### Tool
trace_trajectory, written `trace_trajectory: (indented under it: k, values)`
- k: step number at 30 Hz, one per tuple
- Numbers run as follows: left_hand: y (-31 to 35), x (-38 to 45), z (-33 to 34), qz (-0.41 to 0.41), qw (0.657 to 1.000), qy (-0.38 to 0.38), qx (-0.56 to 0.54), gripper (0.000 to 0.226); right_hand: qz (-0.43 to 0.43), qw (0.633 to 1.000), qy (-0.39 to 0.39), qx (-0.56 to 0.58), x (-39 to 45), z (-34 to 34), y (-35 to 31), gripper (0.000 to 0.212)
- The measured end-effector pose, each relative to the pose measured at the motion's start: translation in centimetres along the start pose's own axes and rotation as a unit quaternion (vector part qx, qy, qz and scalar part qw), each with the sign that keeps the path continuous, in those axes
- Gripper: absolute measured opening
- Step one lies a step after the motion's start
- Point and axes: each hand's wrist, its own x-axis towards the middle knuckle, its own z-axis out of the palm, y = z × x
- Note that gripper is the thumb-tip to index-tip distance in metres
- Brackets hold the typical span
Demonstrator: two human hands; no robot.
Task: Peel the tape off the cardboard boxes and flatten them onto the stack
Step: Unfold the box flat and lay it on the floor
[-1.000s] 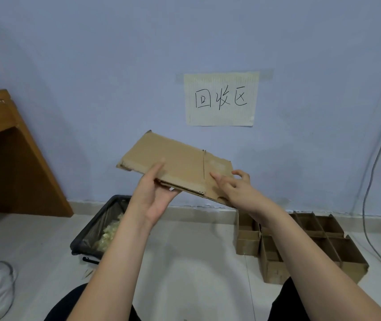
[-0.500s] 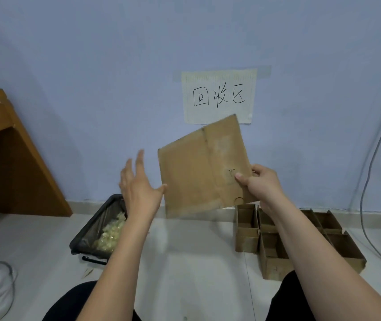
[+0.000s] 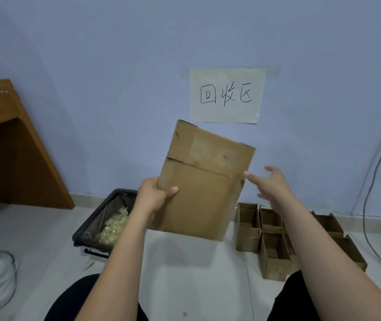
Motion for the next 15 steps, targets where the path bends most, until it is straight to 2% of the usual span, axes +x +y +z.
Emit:
trace_trajectory:
  k: [2,4,6,8,10,12,15]
  values:
    - [-0.2,0.2,0.8,-0.041,0.996,-0.01,-0.079,0.022,0.086,0.992,-0.096,-0.004,0.3,1.6,1.0,0.081]
    - [-0.7,0.8,1.4,-0.065,0.992,-0.013,-0.103,0.022,0.112,0.982,-0.144,-0.047,0.8,3.7,2.5,0.063]
    - [-1.6,1.4,2.0,-0.083,0.99,-0.002,-0.116,0.024,0.108,0.983,-0.113,-0.096,1.2,5.4,4.1,0.034]
    - [-3.3,2.2,2.7,-0.111,0.988,0.012,-0.107,0.031,0.132,0.983,-0.079,-0.096,1.7,6.5,6.3,0.018]
    - [-5.7,3.0,3.8,-0.14,0.987,0.023,-0.07,0.033,0.178,0.979,-0.057,-0.079,2.1,7.5,8.8,0.023]
    - [-8.6,4.0,5.2,-0.168,0.985,0.023,-0.015,0.032,0.202,0.973,-0.034,-0.109,2.7,8.6,11.4,0.03]
    - [-12.7,5.4,7.1,-0.189,0.977,0.024,0.094,0.032,0.215,0.965,-0.002,-0.15,3.8,10.6,15.2,0.022]
